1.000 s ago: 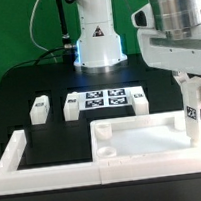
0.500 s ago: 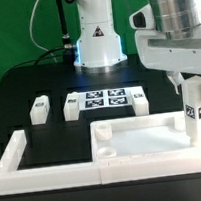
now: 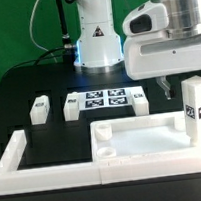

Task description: Assemble desk

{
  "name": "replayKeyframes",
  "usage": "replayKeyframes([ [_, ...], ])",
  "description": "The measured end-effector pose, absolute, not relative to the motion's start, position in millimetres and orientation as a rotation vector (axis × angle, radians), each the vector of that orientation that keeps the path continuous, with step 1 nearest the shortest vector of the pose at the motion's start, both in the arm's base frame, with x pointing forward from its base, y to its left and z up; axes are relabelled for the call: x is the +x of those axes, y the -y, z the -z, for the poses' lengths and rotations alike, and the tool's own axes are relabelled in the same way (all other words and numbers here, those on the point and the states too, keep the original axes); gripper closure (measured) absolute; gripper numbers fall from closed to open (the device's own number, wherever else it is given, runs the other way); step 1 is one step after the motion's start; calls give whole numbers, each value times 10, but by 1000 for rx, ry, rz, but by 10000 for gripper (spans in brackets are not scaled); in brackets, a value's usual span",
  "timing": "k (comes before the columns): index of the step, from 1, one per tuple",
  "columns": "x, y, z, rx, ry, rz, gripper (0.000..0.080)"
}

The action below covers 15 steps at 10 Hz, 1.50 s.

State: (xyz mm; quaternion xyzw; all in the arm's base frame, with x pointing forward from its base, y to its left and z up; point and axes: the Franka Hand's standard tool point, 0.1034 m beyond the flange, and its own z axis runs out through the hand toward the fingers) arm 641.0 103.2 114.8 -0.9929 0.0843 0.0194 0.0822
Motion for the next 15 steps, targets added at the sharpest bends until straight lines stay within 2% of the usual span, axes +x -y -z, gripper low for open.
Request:
replayKeyframes([
  [2,6523,-1077,-1142,-2982,138,-7,151],
  [4,6519,-1114,-1130,-2977,112,-6,151],
  [5,6518,-1113,-1127,-2977,113,-7,267],
  [6,6517,-1119,-1126,-2977,59,-12,267],
  [7,6517,-1114,-1126,-2980,-44,-20,450],
  [8,6519,-1076,-1119,-2982,-165,-29,497],
  [11,6505,-1070,-1115,-2937,-620,18,498],
  [15,6438,-967,-1095,-2543,-1451,50,498],
])
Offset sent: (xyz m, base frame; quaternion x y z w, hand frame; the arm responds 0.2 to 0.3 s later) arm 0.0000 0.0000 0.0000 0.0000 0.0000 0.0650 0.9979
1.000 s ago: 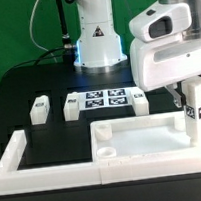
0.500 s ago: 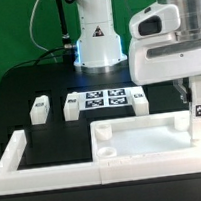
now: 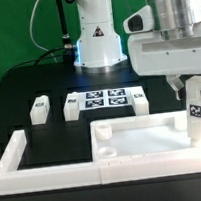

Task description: Assemble desk

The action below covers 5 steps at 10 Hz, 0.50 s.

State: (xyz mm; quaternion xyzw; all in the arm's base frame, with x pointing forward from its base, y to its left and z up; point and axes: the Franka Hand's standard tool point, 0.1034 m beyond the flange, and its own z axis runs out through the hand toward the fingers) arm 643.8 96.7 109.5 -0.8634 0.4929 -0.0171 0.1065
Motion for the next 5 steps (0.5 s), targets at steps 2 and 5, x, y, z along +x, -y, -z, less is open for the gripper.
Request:
replayKeyframes([
  [2,6420,-921,-1086,-2381,-1641,11,498],
  [5,6399,-997,-1105,-2592,-1332,19,238],
])
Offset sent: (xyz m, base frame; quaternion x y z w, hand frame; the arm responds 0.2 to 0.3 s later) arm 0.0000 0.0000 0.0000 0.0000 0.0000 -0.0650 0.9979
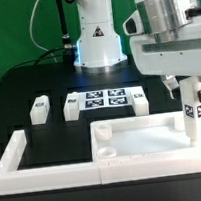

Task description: Assemble desk

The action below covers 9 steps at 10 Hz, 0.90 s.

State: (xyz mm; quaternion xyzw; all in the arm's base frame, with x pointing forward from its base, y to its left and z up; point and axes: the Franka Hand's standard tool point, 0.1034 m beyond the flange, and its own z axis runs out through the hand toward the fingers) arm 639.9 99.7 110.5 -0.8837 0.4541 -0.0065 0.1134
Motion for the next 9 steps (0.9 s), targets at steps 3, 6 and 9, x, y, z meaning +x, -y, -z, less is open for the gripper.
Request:
replayKeyframes([
  [3,6390,-1126,-1127,-2841,-763,63,155],
  [6,6390,-1108,-1124,-2923,-395,99,150],
  [9,6466,-1001,-1137,-2973,119,113,150],
])
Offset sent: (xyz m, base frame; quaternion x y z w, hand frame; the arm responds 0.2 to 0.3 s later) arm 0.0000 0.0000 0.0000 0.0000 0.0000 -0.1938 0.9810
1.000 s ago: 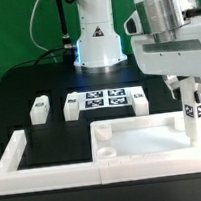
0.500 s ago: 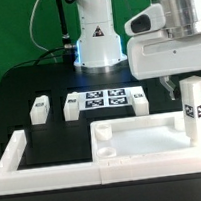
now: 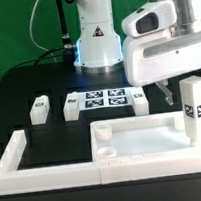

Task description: Assemble desk

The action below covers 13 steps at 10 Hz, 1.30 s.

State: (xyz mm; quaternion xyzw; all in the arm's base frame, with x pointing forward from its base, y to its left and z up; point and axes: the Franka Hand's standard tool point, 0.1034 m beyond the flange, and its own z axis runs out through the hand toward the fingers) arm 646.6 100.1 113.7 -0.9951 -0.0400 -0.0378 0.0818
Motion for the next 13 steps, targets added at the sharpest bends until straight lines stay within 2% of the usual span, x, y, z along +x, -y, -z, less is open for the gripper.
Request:
replayKeyframes([
  [1,6460,-1007,-1130,-2974,109,110,150],
  [3,6459,-1005,-1126,-2974,98,108,417],
  [4,6458,-1008,-1126,-2973,-5,99,511],
  [6,6458,-1005,-1120,-2963,-217,82,511],
  [9,6461,-994,-1107,-2867,-849,63,511],
  [13,6396,-1074,-1109,-2367,-1793,5,509],
])
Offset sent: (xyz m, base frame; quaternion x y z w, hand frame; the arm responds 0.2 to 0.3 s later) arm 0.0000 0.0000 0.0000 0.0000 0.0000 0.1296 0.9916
